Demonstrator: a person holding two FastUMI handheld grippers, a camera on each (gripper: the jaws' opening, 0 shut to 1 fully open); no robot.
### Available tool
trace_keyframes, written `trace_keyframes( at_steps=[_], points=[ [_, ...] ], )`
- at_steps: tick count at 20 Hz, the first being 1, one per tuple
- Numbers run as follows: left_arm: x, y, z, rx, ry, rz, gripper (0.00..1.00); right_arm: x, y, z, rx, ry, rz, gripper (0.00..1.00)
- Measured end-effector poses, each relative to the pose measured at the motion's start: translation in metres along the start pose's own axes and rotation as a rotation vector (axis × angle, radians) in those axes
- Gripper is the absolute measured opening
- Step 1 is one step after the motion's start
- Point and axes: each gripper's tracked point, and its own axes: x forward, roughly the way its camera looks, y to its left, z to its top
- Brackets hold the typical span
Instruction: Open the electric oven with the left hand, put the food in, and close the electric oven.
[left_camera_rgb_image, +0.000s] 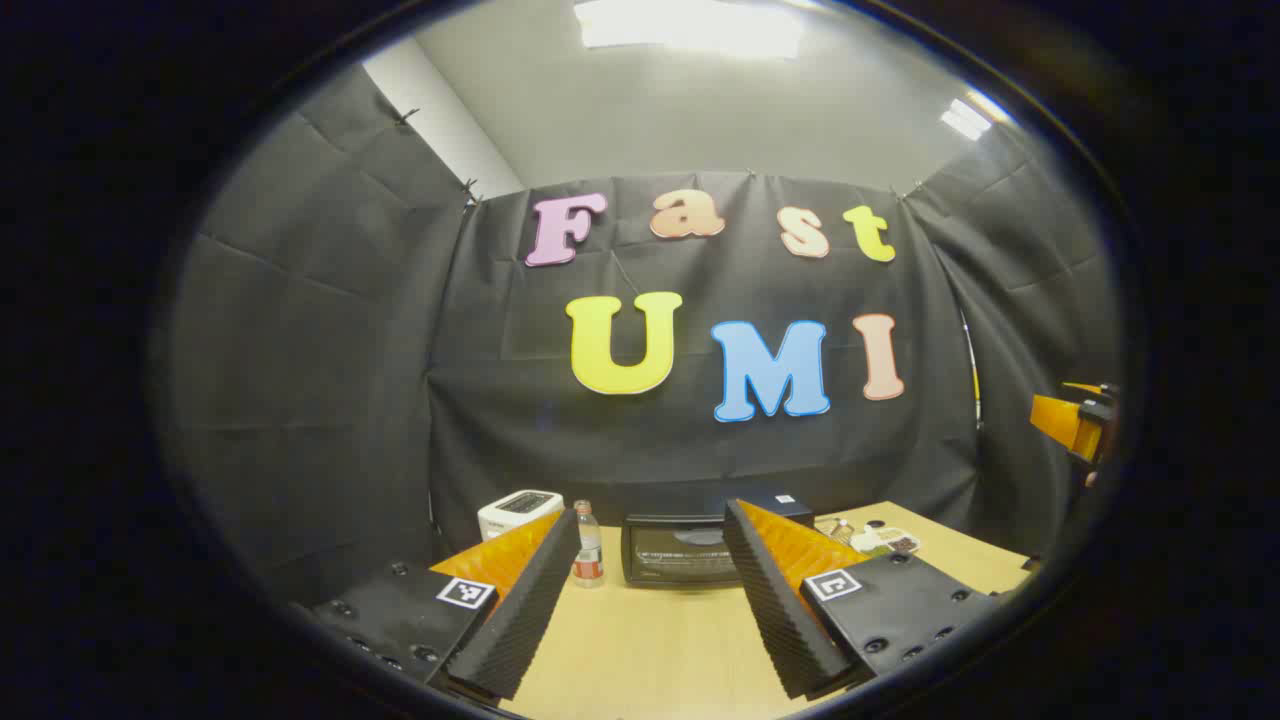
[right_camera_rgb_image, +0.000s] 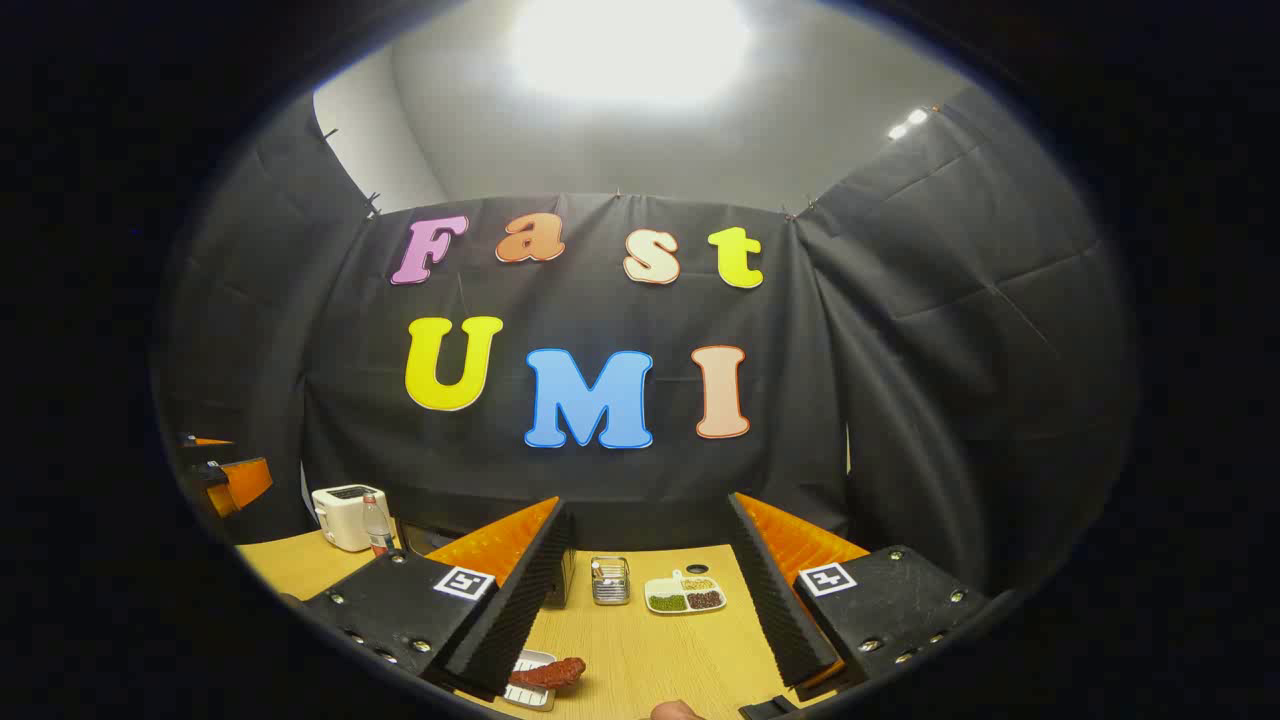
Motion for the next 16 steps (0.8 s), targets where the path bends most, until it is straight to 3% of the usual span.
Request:
trace_keyframes(
  at_steps=[16],
  points=[
    [0.002, -0.005, -0.002, 0.024, 0.002, 0.019, 1.00, 0.012, 0.005, -0.013, 0.013, 0.019, 0.027, 0.95]
  ],
)
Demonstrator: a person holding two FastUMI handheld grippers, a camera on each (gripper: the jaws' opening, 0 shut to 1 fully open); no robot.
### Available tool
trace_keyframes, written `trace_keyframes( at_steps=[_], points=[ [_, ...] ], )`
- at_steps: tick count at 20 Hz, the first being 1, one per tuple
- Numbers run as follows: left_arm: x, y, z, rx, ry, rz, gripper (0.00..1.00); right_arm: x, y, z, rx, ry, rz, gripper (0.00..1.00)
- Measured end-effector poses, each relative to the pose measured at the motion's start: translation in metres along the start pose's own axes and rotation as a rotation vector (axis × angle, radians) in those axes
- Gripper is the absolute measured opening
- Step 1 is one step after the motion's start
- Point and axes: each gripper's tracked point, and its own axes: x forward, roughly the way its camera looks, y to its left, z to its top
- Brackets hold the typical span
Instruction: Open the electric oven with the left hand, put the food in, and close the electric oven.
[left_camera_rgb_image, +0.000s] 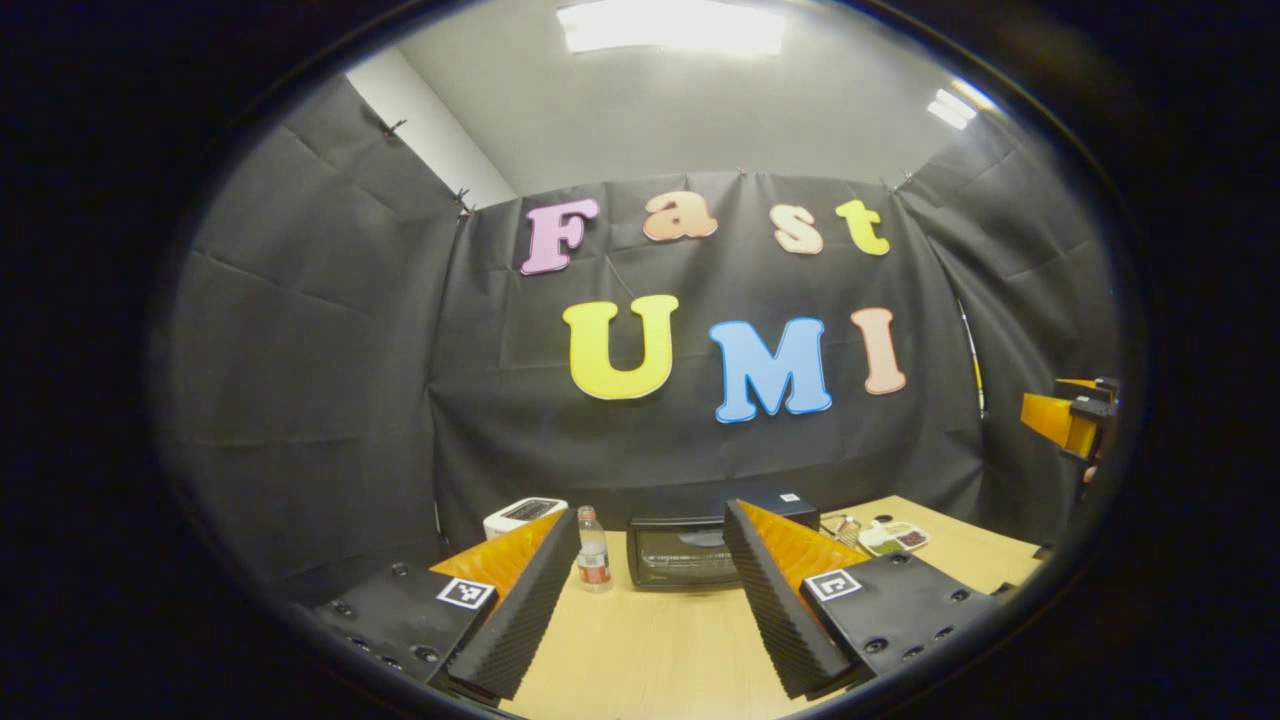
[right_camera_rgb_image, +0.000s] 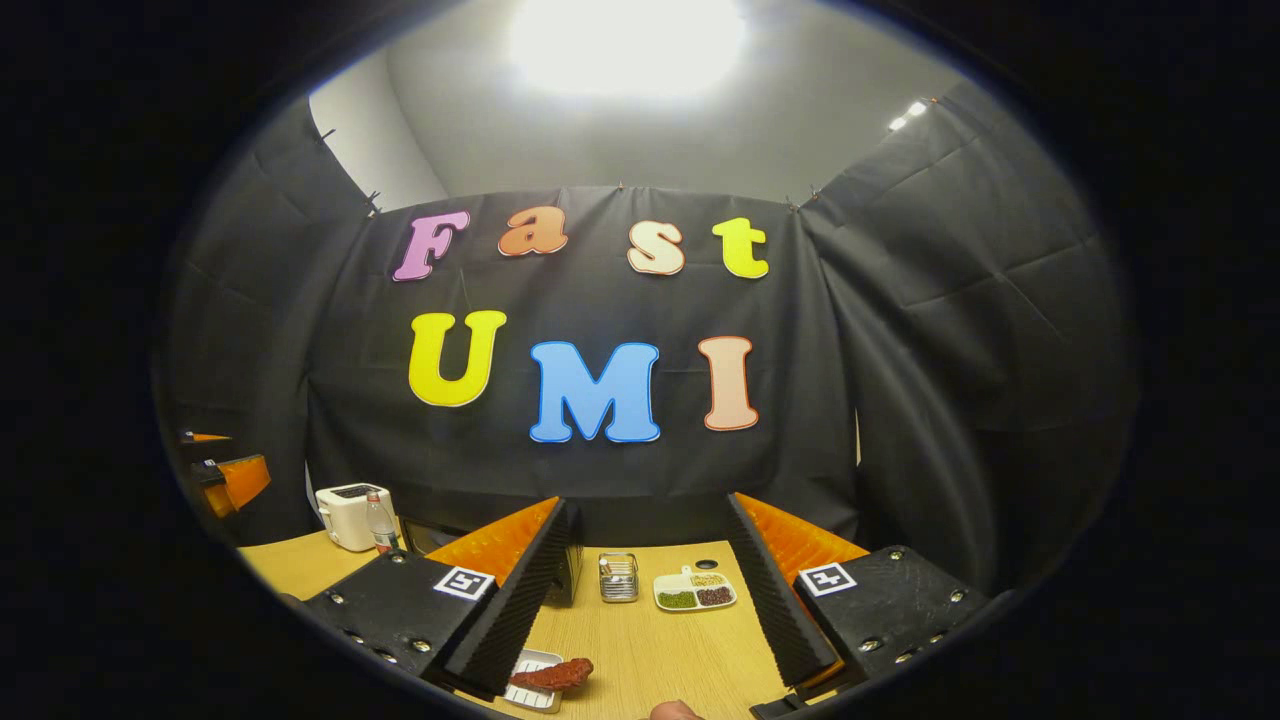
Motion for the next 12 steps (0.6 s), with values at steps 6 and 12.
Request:
trace_keyframes(
  at_steps=[6, 12],
  points=[
    [0.010, -0.020, 0.002, -0.012, -0.003, 0.015, 1.00, 0.011, -0.010, -0.009, -0.013, 0.000, 0.036, 0.95],
    [0.045, -0.040, -0.004, -0.037, -0.007, 0.049, 1.00, 0.021, -0.014, -0.024, -0.031, -0.005, 0.118, 0.95]
  ],
)
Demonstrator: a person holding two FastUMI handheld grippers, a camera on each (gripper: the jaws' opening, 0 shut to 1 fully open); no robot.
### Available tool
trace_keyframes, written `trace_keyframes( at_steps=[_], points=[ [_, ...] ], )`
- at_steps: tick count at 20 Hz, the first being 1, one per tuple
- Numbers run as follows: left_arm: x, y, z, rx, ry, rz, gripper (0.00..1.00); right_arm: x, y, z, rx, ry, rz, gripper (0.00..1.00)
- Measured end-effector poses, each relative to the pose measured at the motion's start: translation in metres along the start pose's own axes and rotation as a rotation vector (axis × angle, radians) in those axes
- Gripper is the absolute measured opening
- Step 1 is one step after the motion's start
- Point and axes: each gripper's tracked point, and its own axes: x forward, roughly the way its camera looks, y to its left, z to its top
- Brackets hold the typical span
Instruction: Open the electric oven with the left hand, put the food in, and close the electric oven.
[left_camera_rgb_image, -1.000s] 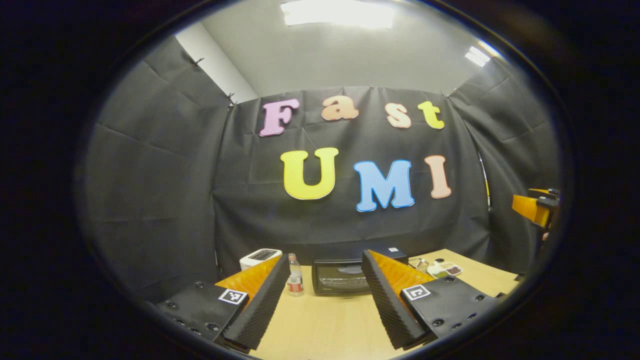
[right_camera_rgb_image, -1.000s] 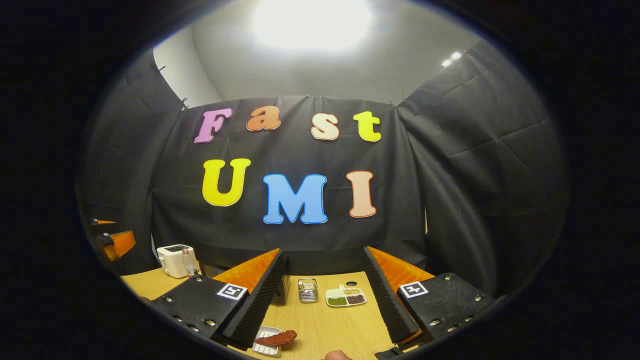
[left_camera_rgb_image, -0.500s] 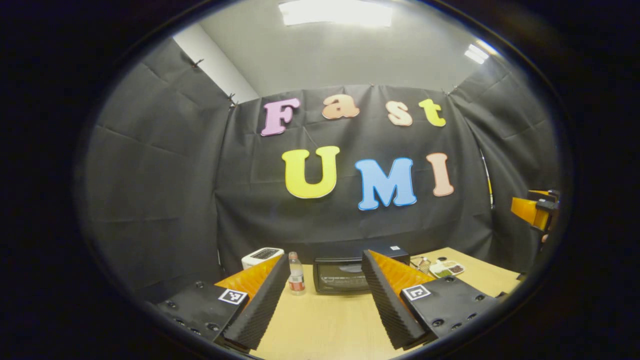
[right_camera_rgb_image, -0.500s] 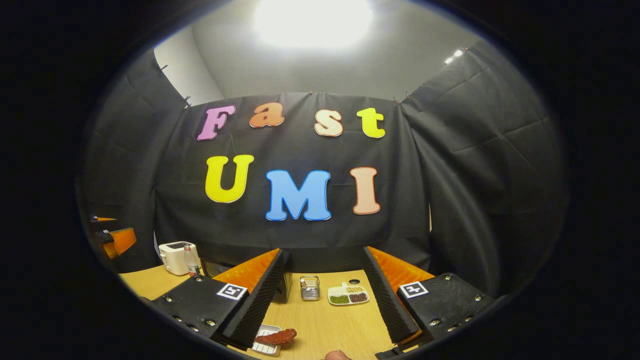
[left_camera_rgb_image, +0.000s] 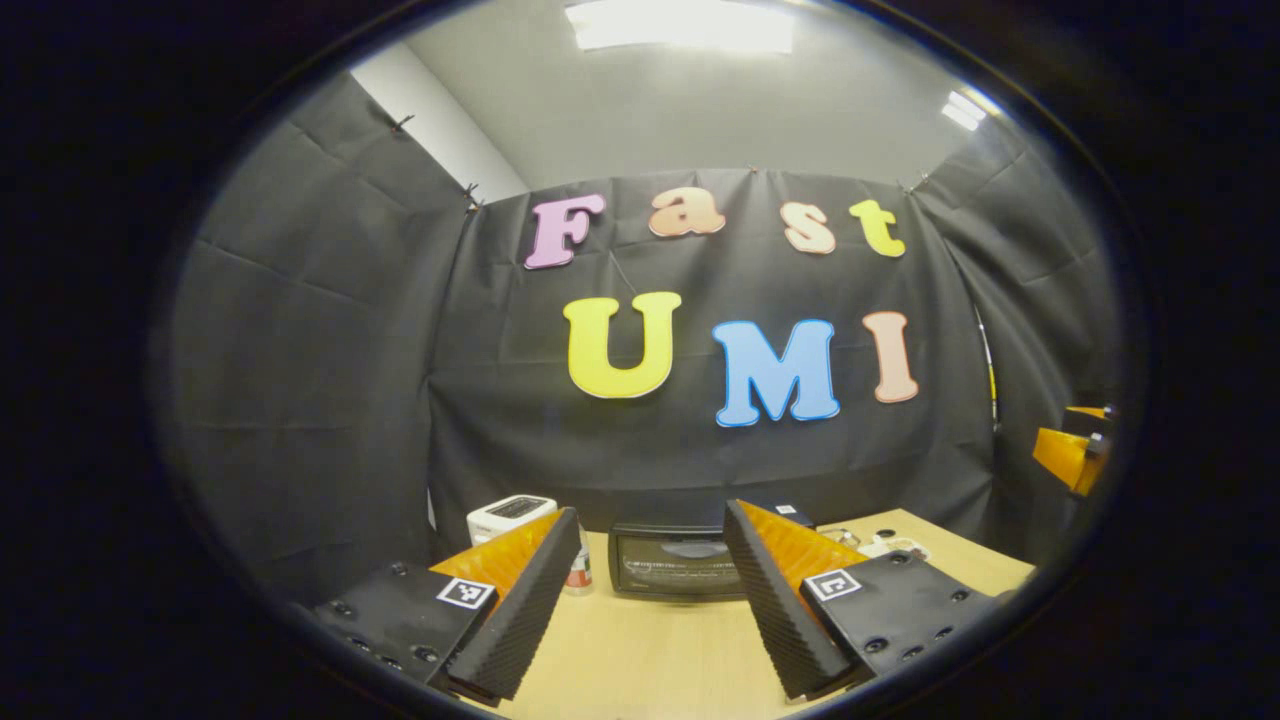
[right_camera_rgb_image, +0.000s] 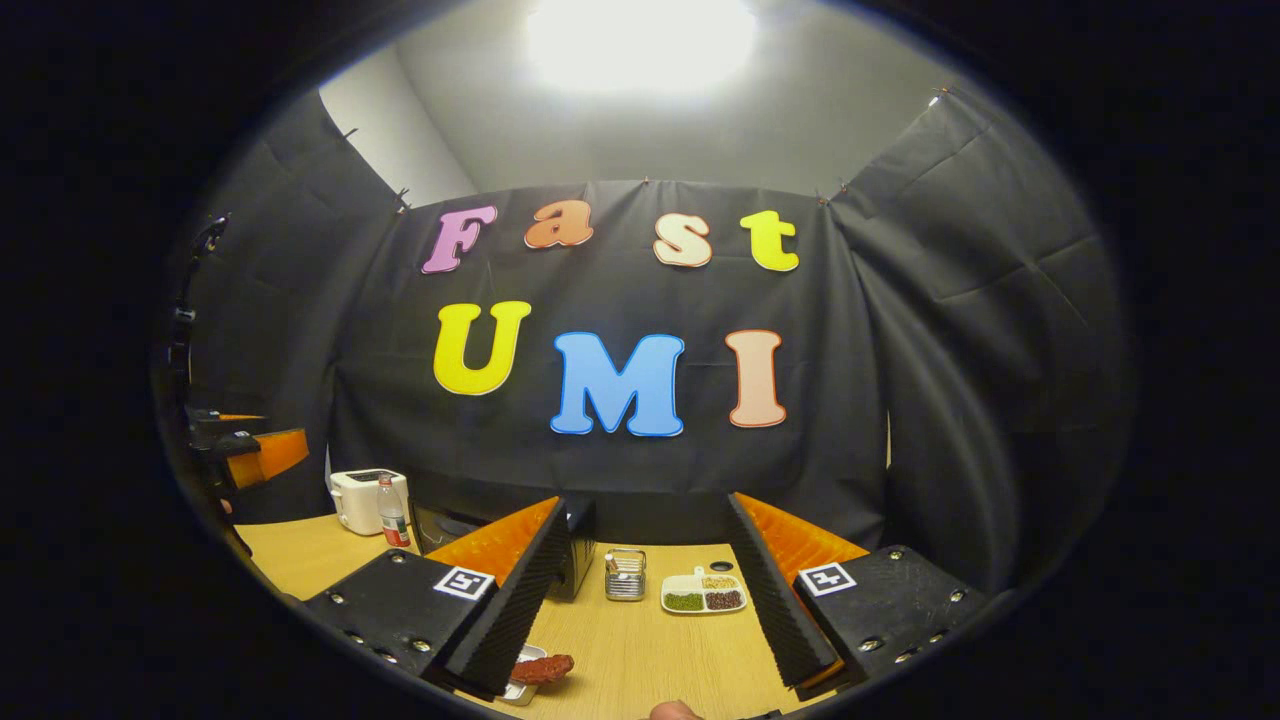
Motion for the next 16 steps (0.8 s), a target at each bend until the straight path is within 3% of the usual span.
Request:
trace_keyframes(
  at_steps=[7, 16],
  points=[
    [0.066, -0.021, -0.006, 0.012, -0.006, -0.020, 1.00, 0.017, 0.000, -0.027, 0.019, 0.049, 0.019, 0.95],
    [0.179, -0.047, -0.051, 0.027, 0.038, -0.113, 1.00, 0.052, 0.006, -0.034, 0.034, 0.069, -0.078, 0.95]
  ],
)
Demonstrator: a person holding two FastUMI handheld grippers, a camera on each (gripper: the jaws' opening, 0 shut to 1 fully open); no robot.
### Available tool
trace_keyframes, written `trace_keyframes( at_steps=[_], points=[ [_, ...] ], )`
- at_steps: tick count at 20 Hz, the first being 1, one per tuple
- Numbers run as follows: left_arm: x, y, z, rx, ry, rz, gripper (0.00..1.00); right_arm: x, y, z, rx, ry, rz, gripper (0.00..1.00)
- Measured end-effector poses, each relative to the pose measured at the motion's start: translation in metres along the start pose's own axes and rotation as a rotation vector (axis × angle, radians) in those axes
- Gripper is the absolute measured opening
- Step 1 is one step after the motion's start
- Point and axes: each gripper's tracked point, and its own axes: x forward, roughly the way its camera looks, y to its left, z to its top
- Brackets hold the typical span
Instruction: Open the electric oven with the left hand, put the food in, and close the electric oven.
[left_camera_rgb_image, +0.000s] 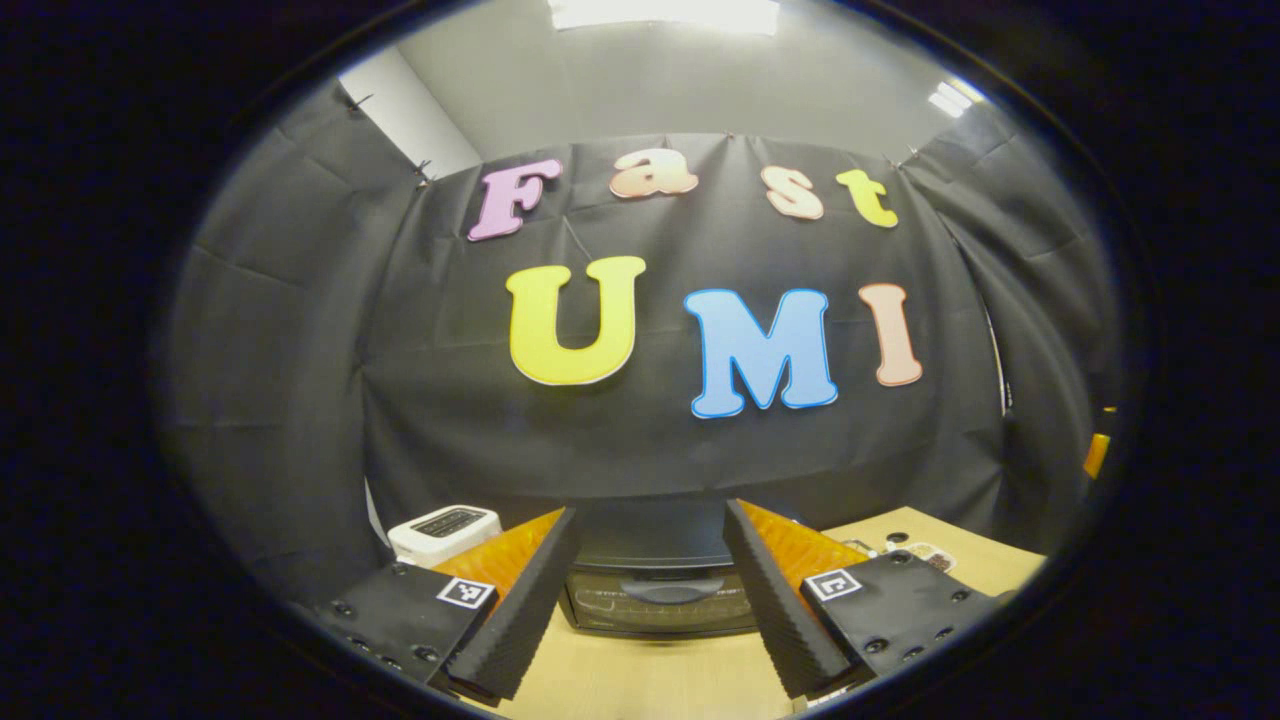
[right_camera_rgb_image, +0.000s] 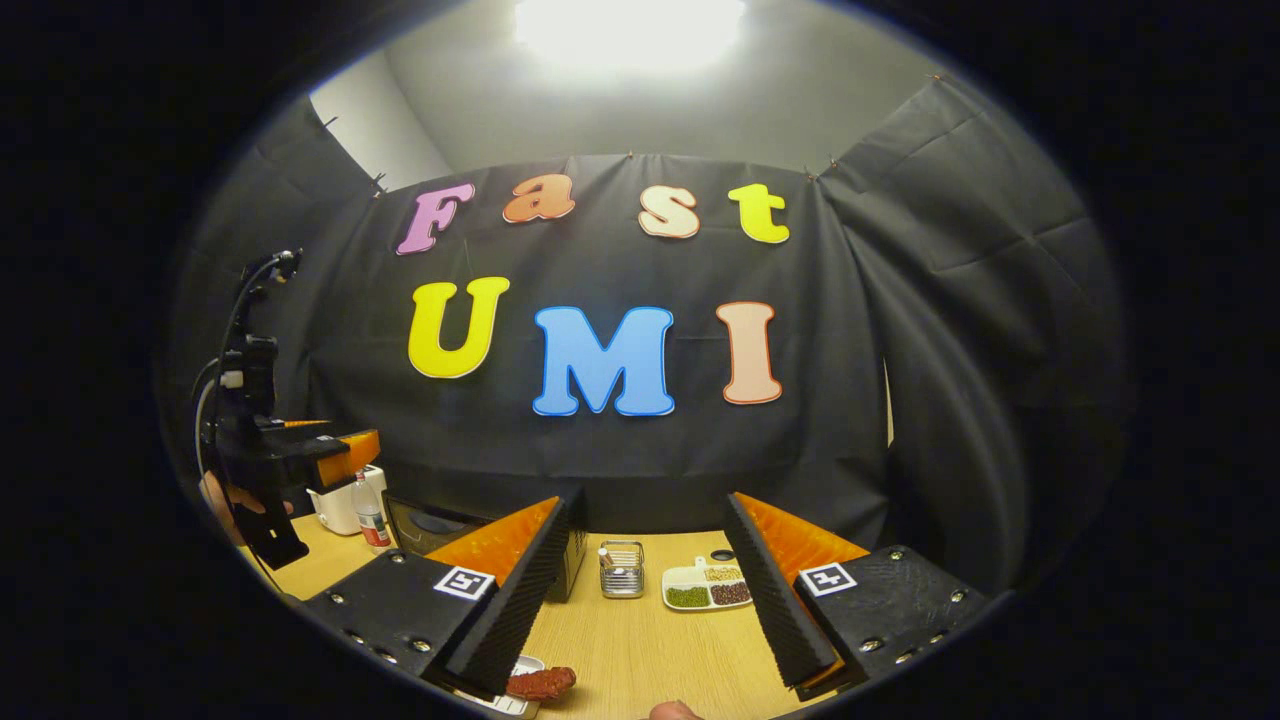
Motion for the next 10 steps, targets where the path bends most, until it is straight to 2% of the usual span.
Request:
trace_keyframes(
  at_steps=[3, 4, 7, 9, 10],
  points=[
    [0.033, -0.005, -0.024, 0.003, 0.037, -0.024, 1.00, 0.007, -0.003, -0.005, -0.008, 0.019, -0.039, 0.95],
    [0.044, -0.008, -0.031, 0.003, 0.050, -0.034, 0.95, 0.010, -0.004, -0.007, -0.014, 0.027, -0.052, 0.95],
    [0.070, -0.017, -0.056, 0.000, 0.089, -0.064, 0.94, 0.014, -0.011, -0.009, -0.026, 0.043, -0.101, 0.95],
    [0.086, -0.023, -0.072, 0.000, 0.118, -0.082, 1.00, 0.016, -0.017, -0.012, -0.032, 0.056, -0.136, 0.95],
    [0.094, -0.024, -0.081, 0.005, 0.130, -0.088, 0.97, 0.017, -0.019, -0.014, -0.034, 0.064, -0.149, 0.95]
  ],
)
